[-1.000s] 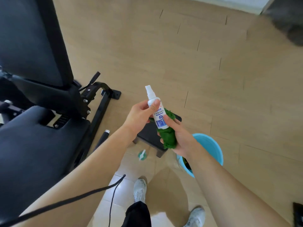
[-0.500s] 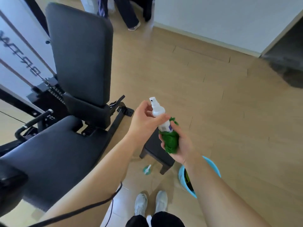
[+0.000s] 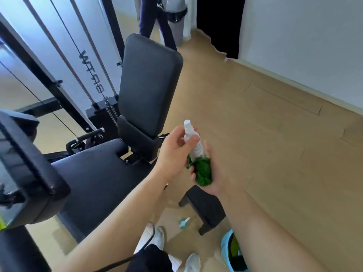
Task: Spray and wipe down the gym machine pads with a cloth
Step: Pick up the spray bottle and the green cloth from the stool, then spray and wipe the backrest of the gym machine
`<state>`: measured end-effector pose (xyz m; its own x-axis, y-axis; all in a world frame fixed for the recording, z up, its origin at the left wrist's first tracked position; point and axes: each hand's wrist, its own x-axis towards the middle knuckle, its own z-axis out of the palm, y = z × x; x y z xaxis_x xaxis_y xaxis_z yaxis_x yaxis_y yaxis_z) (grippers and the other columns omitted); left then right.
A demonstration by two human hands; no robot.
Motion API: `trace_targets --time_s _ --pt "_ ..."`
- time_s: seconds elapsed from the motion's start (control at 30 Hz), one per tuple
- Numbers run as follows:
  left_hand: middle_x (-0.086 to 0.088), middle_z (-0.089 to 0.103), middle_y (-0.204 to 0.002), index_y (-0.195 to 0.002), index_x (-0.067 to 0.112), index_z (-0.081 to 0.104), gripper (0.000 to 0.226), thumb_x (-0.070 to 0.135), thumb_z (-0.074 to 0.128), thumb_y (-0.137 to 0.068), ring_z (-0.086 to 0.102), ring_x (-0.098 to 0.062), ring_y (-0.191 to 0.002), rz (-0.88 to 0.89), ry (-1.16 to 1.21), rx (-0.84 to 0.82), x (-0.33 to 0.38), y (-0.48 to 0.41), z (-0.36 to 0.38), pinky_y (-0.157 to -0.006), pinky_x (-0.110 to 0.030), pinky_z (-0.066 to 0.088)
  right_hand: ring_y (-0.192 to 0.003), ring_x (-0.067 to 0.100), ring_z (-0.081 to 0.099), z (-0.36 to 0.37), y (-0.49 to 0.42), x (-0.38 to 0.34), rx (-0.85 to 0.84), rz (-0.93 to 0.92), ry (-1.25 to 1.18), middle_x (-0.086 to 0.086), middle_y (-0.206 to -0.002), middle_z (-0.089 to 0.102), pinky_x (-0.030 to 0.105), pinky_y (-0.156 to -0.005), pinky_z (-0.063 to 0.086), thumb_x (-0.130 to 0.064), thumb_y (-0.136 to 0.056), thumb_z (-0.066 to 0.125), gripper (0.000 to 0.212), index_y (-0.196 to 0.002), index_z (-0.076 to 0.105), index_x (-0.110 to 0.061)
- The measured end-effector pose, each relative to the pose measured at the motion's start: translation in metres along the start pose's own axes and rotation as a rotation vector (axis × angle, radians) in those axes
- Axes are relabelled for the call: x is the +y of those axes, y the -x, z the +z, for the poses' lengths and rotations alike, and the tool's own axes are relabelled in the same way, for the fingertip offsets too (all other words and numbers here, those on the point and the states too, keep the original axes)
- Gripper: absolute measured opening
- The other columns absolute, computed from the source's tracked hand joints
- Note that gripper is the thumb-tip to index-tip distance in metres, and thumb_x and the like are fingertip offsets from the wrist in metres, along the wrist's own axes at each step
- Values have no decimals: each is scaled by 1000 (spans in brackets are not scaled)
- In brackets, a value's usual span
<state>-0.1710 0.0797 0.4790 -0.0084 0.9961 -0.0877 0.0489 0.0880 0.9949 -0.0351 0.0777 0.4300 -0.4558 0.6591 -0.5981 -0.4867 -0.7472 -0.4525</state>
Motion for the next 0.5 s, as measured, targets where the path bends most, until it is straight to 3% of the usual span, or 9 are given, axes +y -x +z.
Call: trace_targets --time_s 0.07,0.23,0.37,0.43,0.5 --pt "10 76 -103 -105 24 69 19 37 70 -92 72 -18 -101 39 -26 65 -2 -10 -13 -94 -45 60 -53 11 60 12 -10 -6 -29 -31 -26 7 -82 61 20 -43 49 -56 -89 61 49 -105 66 -11" --pt "15 73 -95 -108 17 75 35 45 67 -87 66 -1 -92 53 90 30 2 -42 -42 -84 -21 52 -49 7 57 44 -47 -17 -128 19 4 6 -79 62 15 -43 47 -54 -90 58 46 -92 77 -12" --pt "-7 75 -93 -84 12 75 54 63 56 -83 67 -29 -94 -16 272 -20 0 -82 -70 -93 -45 53 -53 7 59 63 -94 -21 -132 59 -17 6 -85 64 17 -44 50 -54 -82 72 44 -96 79 -13" --pt "-14 76 -89 -72 13 75 64 67 44 -89 66 -37 -87 -96 356 -52 -2 -106 -86 -87 -43 55 -54 8 60 73 -119 -22 -112 69 -45 7 -87 65 18 -45 50 -51 -72 81 52 -104 76 -10" --pt "-18 73 -80 -70 8 75 73 68 39 -91 66 -34 -73 -133 397 -57 -8 -131 -106 -77 -39 56 -53 8 59 87 -142 -24 -62 63 -42 8 -86 65 18 -44 50 -51 -77 74 53 -109 71 -9"
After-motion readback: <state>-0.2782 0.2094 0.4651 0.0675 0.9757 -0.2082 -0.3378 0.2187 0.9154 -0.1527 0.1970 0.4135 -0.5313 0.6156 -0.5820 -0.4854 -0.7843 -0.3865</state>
